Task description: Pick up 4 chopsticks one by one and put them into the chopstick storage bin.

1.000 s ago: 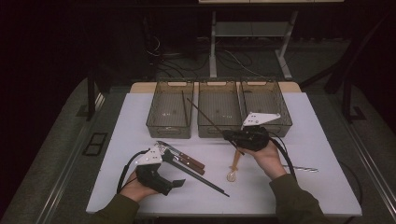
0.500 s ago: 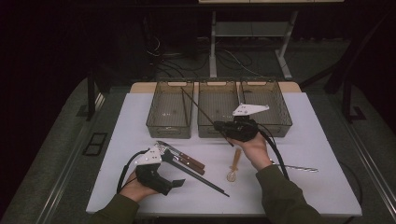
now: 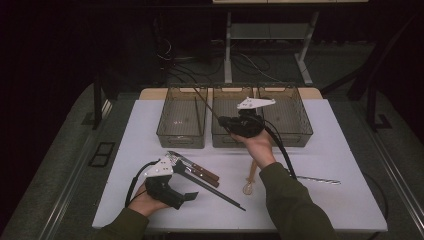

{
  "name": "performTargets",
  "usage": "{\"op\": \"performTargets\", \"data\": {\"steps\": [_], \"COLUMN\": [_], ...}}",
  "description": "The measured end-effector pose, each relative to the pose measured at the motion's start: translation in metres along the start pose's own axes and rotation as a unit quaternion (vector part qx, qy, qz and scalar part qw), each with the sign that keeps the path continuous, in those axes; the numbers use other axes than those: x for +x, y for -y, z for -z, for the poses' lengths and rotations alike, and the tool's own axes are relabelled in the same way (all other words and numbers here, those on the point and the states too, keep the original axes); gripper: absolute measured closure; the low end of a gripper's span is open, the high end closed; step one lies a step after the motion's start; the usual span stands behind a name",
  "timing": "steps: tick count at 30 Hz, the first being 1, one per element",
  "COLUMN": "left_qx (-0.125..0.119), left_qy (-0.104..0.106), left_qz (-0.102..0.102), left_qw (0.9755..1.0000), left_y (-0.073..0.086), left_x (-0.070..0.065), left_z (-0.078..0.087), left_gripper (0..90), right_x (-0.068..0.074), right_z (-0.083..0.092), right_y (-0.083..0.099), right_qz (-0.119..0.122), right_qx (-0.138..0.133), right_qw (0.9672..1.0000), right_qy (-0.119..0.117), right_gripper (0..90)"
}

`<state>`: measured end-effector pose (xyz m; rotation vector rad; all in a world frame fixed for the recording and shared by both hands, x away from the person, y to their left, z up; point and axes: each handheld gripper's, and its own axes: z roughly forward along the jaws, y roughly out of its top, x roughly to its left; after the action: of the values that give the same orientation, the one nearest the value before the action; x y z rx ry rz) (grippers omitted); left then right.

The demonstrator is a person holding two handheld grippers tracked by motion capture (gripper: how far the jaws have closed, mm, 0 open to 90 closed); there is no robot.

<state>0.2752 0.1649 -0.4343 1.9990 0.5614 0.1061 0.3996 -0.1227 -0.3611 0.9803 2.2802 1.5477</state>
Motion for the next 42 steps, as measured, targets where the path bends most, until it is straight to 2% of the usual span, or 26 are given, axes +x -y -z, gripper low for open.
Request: {"op": "performTargets", "data": {"steps": [9, 19, 22, 26, 36, 42], "left_qx": [0.001, 0.003, 0.001, -0.001, -0.005, -0.005], "left_qy": [0.001, 0.004, 0.006, 0.008, 0.011, 0.012], "left_qz": [-0.001, -0.007, -0.006, -0.005, -0.003, -0.005], "left_qw": [1.0, 1.0, 1.0, 0.9999, 0.9999, 0.9999], "left_y": [0.0, -0.001, -0.001, -0.001, -0.001, -0.001], "left_x": [-0.001, 0.0, -0.001, -0.001, 0.0, 0.0], "left_z": [0.0, 0.0, 0.0, 0.001, 0.002, 0.002], "left_gripper": [0.0, 0.0, 0.0, 0.0, 0.0, 0.0], "right_x": [0.003, 0.019, 0.021, 0.024, 0.031, 0.032], "right_z": [-0.024, -0.066, -0.074, -0.092, -0.126, -0.133], "right_y": [-0.019, -0.035, -0.037, -0.042, -0.038, -0.031], "right_qz": [-0.009, 0.001, -0.001, -0.006, -0.008, -0.007], "right_qx": [-0.004, 0.009, 0.012, 0.014, 0.034, 0.049], "right_qw": [0.9999, 0.9999, 0.9999, 0.9998, 0.9992, 0.9984], "right_qy": [0.008, 0.006, 0.008, 0.012, 0.019, 0.029], "right_gripper": [84.7, 84.7, 84.7, 84.7, 84.6, 84.6]}}
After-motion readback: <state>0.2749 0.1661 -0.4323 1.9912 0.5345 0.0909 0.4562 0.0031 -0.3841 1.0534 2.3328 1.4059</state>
